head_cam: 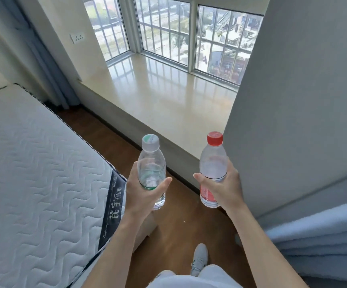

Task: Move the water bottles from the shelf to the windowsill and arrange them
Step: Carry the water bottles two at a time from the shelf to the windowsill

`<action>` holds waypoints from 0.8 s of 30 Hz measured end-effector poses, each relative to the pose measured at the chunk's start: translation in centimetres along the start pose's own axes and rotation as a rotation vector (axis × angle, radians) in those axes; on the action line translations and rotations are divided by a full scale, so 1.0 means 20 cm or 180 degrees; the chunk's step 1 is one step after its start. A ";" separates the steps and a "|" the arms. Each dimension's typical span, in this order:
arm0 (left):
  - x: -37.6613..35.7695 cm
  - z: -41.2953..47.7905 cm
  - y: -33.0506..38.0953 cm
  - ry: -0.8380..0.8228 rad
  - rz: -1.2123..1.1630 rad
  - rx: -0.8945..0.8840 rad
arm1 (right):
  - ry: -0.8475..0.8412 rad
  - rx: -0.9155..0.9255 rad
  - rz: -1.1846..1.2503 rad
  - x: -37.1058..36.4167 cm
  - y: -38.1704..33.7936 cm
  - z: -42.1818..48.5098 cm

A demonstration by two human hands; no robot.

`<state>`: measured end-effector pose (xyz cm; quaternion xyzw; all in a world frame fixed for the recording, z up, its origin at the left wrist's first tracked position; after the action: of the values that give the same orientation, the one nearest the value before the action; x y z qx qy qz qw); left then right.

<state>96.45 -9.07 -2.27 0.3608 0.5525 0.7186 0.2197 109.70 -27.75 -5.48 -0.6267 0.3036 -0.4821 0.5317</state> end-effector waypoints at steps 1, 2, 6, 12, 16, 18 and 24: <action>-0.03 0.07 0.01 0.0087 -0.0001 0.0009 | -0.0072 0.0016 0.0011 0.00 -0.01 0.10; -0.06 0.14 0.02 0.0180 -0.0014 0.0019 | -0.0127 0.0038 -0.0002 0.01 -0.01 0.20; -0.14 0.34 0.03 0.0465 0.0034 0.0036 | -0.0347 0.0104 0.0027 -0.04 -0.03 0.50; -0.10 0.53 -0.05 0.0796 0.0206 0.0179 | -0.0797 0.0104 0.0185 -0.18 -0.02 0.78; -0.06 0.65 -0.12 0.0954 0.0214 0.0299 | -0.1001 0.0130 0.0035 -0.32 -0.02 0.94; -0.03 0.74 -0.18 0.1105 0.0162 0.0363 | -0.1082 0.0164 0.0006 -0.41 -0.02 1.04; 0.13 1.14 -0.35 0.1464 0.0029 0.0521 | -0.1323 0.0333 -0.0107 -0.77 -0.13 1.45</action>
<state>111.50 9.24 -5.26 0.2068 0.6427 0.7357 0.0549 130.80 -2.57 -6.41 -0.6892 0.1516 -0.3663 0.6065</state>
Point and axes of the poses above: each hand's wrist, its own z-axis towards the middle knuckle, its own x-axis out of the back of the hand, y = z × x, the point moved 4 cm from there along z, towards the middle knuckle, and after that the axes turned 4 degrees about -y, right-handed, at the moved point
